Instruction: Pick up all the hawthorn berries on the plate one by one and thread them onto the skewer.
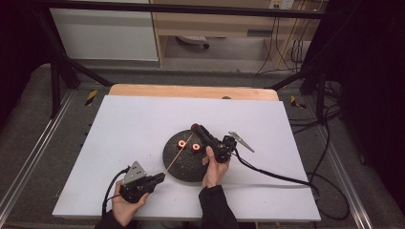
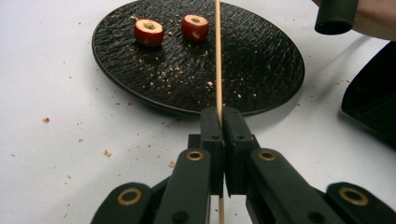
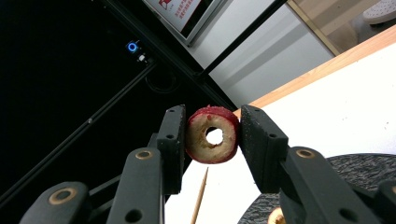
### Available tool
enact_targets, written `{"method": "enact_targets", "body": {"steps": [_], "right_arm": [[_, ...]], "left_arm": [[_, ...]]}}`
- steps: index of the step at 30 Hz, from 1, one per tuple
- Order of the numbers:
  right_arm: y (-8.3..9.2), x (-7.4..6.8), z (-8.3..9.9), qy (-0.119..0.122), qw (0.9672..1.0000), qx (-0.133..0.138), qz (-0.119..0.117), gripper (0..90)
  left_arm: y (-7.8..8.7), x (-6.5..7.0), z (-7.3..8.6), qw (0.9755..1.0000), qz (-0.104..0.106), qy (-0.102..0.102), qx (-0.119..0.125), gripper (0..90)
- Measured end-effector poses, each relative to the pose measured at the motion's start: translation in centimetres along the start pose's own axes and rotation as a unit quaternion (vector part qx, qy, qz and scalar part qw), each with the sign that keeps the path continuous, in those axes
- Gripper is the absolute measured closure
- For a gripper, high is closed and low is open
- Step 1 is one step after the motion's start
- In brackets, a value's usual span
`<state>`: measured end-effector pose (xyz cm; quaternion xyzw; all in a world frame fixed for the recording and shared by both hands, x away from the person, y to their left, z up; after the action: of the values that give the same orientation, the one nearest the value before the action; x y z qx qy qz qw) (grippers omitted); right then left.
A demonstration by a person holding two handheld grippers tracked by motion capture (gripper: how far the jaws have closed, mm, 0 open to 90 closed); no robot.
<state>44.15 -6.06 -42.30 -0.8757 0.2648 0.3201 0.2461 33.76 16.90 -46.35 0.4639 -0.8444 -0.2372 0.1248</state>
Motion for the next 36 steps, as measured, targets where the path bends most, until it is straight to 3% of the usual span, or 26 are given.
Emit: {"method": "enact_targets", "body": {"steps": [8, 21, 36], "right_arm": [[0.1, 0.0, 0.5, 0.000, 1.0000, 0.001, -0.006, 62.3], [0.2, -0.1, 1.1, -0.001, 0.9999, 0.000, -0.016, 62.4], [0.7, -0.5, 1.8, -0.001, 0.9997, -0.011, -0.021, 62.5]], "left_arm": [[-0.1, 0.2, 0.0, 1.0000, 0.000, 0.006, 0.002, 88.0], [-0.3, 1.0, -0.9, 0.9994, -0.001, 0.034, 0.012, 88.1], [-1.4, 1.6, -3.0, 0.9994, -0.008, 0.029, 0.014, 88.4]]}}
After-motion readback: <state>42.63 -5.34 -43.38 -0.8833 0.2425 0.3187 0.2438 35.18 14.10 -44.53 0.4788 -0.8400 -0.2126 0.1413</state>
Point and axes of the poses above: each handheld gripper's, and its own axes: y roughly backward along the jaws, z roughly out of its underside, x roughly to its right, the point moved 4 cm from there along -y, roughly forward along the jaws, and after that the axes turned 15 degrees about -z, right-handed, at the moved point
